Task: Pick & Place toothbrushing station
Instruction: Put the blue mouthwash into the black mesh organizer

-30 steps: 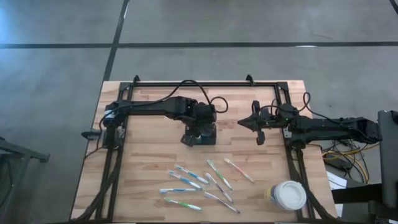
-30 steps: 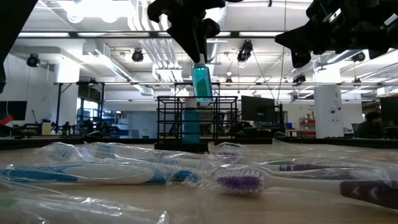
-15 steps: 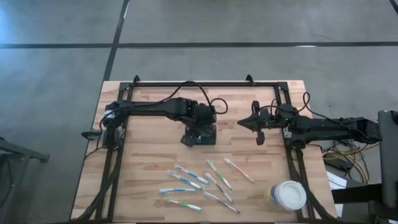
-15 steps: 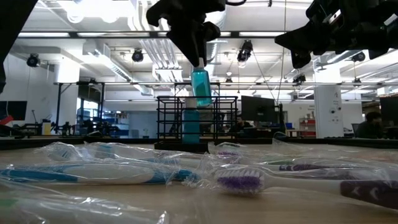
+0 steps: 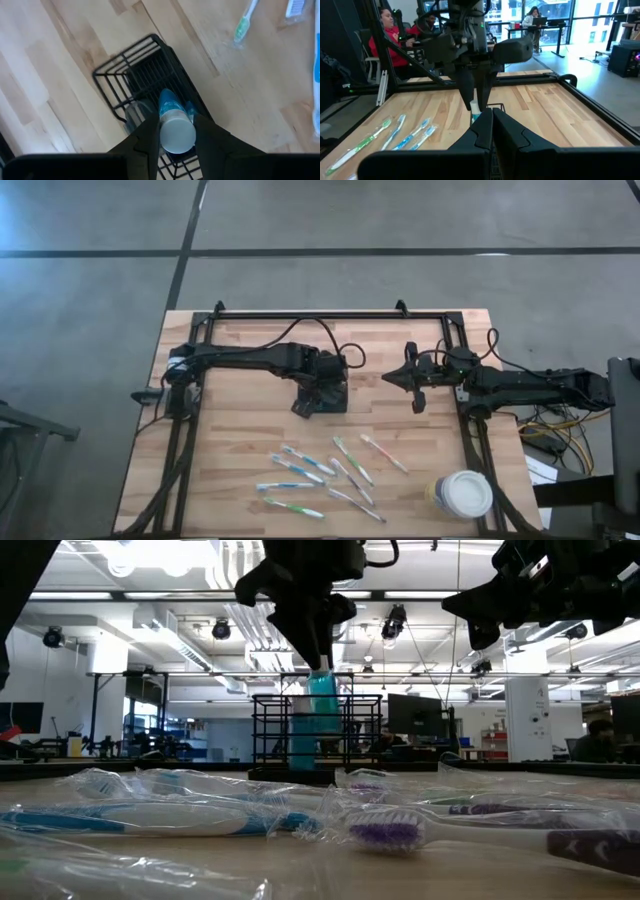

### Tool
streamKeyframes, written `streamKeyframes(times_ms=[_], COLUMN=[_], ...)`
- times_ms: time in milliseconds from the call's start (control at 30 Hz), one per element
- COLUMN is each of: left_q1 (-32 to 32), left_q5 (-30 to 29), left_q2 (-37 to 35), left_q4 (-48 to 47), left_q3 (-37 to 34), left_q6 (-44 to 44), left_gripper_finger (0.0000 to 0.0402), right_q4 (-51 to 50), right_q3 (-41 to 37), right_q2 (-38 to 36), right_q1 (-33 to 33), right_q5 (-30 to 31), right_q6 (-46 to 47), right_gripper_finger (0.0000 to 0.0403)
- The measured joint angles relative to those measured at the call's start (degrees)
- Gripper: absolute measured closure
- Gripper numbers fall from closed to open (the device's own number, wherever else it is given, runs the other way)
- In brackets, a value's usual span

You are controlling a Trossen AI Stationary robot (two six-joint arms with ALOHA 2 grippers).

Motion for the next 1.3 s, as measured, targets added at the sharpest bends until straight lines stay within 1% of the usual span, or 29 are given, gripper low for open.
streamKeyframes(times_ms=[867, 1300], left_q1=[0.3, 0.6], left_q5=[0.0, 0.0], left_q2=[0.3, 0.3], left_q4=[9.7, 11.2], left_q3=[-9.2, -10.2], left_q6=[2.3, 2.6], left_gripper_finger=[0.0303, 0.0301], right_q4=[-0.5, -0.5], right_q3=[-0.1, -0.1], right_q2=[0.0, 0.0], right_q1=[0.0, 0.0], right_q5=[0.0, 0.0], right_q6=[-0.2, -0.4], right_gripper_finger=[0.0394, 0.0394])
